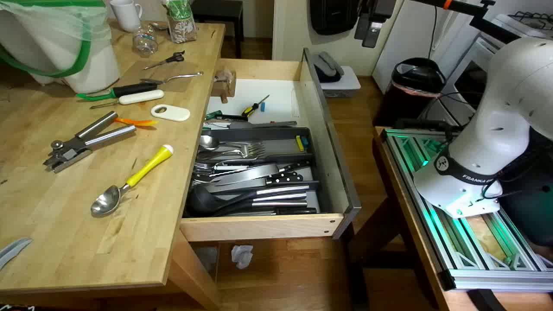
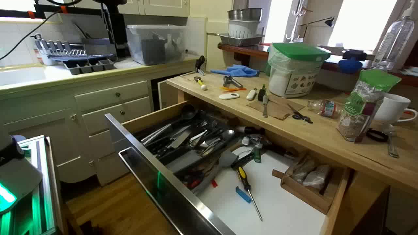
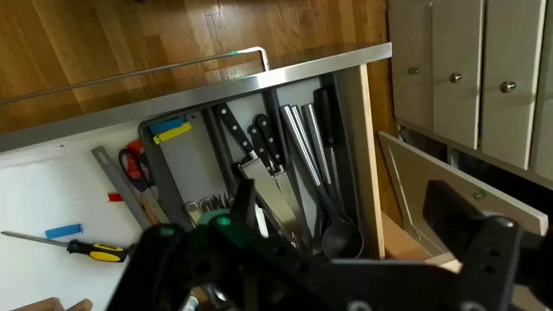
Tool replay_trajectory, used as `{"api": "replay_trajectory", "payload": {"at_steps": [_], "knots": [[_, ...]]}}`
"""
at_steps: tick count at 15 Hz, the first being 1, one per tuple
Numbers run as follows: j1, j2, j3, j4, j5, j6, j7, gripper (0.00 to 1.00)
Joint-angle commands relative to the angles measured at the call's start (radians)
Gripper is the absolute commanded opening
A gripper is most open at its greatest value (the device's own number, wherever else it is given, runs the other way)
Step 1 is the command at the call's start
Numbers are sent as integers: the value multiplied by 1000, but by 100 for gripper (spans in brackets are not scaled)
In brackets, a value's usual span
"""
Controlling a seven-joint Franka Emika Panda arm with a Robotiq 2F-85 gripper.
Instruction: Pick up the white object from the counter and put it in the drawer
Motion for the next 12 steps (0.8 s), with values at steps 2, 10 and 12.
{"api": "replay_trajectory", "payload": {"at_steps": [2, 10, 12], "knots": [[-17, 4, 13, 2, 9, -3, -9, 100], [-17, 4, 13, 2, 9, -3, -9, 100], [-2, 81, 10, -5, 20, 140, -24, 100]]}}
